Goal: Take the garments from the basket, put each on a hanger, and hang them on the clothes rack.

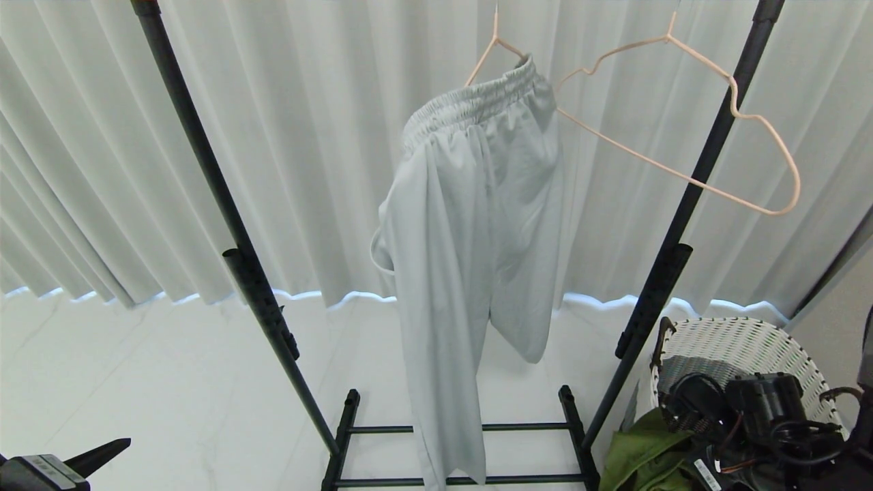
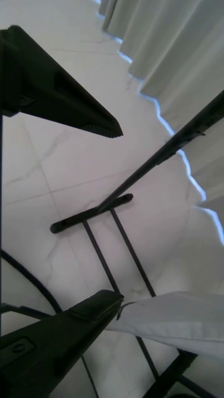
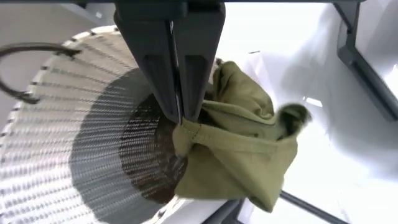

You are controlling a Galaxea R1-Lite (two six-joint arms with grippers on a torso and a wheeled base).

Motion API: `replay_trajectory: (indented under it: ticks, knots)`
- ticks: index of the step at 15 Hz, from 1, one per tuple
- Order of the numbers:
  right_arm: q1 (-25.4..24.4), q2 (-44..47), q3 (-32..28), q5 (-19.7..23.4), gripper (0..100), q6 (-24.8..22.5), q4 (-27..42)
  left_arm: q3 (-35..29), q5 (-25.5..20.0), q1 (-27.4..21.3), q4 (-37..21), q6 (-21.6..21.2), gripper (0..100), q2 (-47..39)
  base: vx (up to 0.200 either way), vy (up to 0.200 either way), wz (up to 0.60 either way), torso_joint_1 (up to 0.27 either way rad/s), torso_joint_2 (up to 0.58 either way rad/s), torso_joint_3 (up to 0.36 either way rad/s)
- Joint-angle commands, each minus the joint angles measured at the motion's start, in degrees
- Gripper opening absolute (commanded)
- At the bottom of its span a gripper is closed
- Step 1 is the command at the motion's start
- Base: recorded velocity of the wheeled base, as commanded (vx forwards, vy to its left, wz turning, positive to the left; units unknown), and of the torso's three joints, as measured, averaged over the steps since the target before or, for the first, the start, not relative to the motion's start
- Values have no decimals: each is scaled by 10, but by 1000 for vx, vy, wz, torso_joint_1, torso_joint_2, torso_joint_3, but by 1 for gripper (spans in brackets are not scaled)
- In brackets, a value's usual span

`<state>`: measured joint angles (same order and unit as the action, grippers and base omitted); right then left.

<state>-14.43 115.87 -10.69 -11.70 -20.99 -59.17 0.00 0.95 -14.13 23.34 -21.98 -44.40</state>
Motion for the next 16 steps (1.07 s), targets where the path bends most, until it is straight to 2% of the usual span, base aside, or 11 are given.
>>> replay_trajectory:
  ticks: [1,3,5,7,8,16]
  knots:
    - [-31,-96,-10,-13,0,0,48,0,1,-5,0,0,100,-2,0,0,0,0,0,0]
    - [-33,-164,-64,-15,0,0,136,0,4,-4,-2,-1,100,-3,0,0,0,0,0,0]
    - [-53,-233,-156,-14,0,4,255,0,4,-4,-8,-1,100,-7,0,0,0,0,0,0]
    - [-78,-282,-238,-14,0,25,371,0,5,-4,-8,-1,100,-17,-200,0,0,7,5,0]
    - [-95,-298,-260,-14,0,40,410,0,5,-4,-8,-1,100,-18,-200,0,0,7,7,-7]
    - [-205,-334,-299,-15,0,55,432,-14,1,-5,-8,-1,100,-44,-200,0,0,2,2,2]
